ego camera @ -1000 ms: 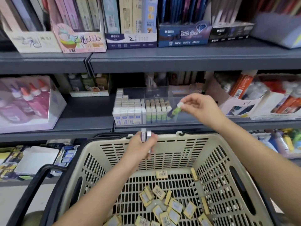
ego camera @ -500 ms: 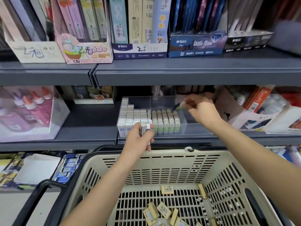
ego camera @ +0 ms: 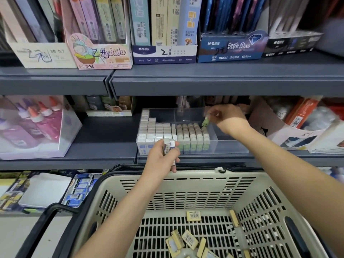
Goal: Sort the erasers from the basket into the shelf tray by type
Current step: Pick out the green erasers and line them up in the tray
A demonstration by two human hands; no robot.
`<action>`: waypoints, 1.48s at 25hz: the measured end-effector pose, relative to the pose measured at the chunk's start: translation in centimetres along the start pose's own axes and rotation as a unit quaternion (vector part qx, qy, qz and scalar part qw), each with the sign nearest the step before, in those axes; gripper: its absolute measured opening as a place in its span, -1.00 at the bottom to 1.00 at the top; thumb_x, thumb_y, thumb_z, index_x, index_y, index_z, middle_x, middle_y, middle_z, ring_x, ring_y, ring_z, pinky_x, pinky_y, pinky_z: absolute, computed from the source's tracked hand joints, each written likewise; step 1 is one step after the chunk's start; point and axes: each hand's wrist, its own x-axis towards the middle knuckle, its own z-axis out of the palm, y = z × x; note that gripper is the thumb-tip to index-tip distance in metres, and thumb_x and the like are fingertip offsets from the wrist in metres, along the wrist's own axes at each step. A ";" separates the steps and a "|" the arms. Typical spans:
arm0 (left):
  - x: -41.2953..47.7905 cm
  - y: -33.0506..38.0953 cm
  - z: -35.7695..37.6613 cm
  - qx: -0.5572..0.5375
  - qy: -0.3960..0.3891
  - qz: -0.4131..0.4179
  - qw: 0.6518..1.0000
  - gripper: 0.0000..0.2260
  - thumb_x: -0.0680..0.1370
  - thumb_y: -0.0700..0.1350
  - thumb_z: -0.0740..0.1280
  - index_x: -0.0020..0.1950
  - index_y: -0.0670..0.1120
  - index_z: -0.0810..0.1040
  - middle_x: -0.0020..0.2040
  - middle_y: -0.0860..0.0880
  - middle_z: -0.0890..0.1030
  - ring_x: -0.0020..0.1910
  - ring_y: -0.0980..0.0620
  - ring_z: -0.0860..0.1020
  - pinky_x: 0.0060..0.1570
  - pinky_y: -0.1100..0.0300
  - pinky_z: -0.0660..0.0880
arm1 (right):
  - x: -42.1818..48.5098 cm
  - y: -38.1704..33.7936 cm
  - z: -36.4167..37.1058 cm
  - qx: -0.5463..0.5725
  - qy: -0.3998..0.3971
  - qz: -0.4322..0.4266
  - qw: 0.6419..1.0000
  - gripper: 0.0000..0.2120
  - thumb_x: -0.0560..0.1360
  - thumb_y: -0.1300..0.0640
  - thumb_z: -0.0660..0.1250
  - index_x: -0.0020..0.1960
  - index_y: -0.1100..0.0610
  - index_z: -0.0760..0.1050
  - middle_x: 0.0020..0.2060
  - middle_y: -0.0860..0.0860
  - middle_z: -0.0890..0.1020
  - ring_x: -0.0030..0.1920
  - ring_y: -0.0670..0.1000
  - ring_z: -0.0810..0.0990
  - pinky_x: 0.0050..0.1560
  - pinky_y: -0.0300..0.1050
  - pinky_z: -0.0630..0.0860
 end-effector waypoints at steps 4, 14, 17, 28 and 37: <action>-0.1 0.1 0.0 0.001 -0.003 -0.001 1.000 -0.89 0.51 -0.20 0.29 -0.04 0.01 0.51 -0.41 0.10 0.52 -0.42 0.10 0.46 -0.37 0.20 0.44 | -0.1 -0.1 0.0 -0.020 -0.024 0.003 1.000 -0.83 0.49 0.13 0.27 -0.08 -0.12 0.56 -0.15 -0.14 0.59 -0.19 -0.06 0.44 -0.13 -0.23 0.37; -0.3 0.2 0.1 -0.011 -0.007 -0.005 1.000 -0.88 0.51 -0.23 0.28 -0.02 -0.03 0.50 -0.29 0.00 0.51 -0.38 0.17 0.49 -0.41 0.27 0.44 | -0.5 -0.9 1.9 -0.118 -0.060 -0.010 0.991 -0.81 0.55 0.05 0.19 0.12 0.03 0.48 0.08 0.09 0.62 0.11 0.18 0.54 0.10 -0.02 0.37; -0.2 0.1 0.0 -0.005 -0.005 -0.009 1.000 -0.88 0.51 -0.21 0.29 -0.03 -0.01 0.51 -0.30 0.02 0.52 -0.35 0.12 0.49 -0.39 0.24 0.44 | -0.6 -0.9 1.7 -0.118 -0.070 -0.018 0.990 -0.79 0.55 0.11 0.19 0.13 0.00 0.50 0.10 0.08 0.61 0.10 0.17 0.53 0.11 -0.03 0.38; -0.6 0.9 1.1 -0.043 -0.027 -0.042 0.998 -0.86 0.52 -0.28 0.25 -0.03 -0.05 0.47 -0.18 -0.05 0.57 -0.26 0.09 0.53 -0.43 0.28 0.45 | -2.4 -0.2 0.8 -0.026 -0.046 -0.046 0.998 -0.76 0.53 0.16 0.20 0.14 0.01 0.54 0.08 0.02 0.63 0.06 0.09 0.57 0.07 -0.11 0.49; -1.5 2.0 3.8 -0.105 -0.105 -0.054 0.987 -0.89 0.58 -0.27 0.21 0.00 -0.12 0.50 -0.10 -0.08 0.56 -0.22 0.10 0.61 -0.30 0.30 0.56 | -9.7 -1.3 -0.9 0.272 -0.133 -0.127 0.945 -0.74 0.51 0.24 0.29 0.09 -0.08 0.52 -0.21 -0.18 0.57 -0.35 -0.15 0.50 -0.19 -0.35 0.49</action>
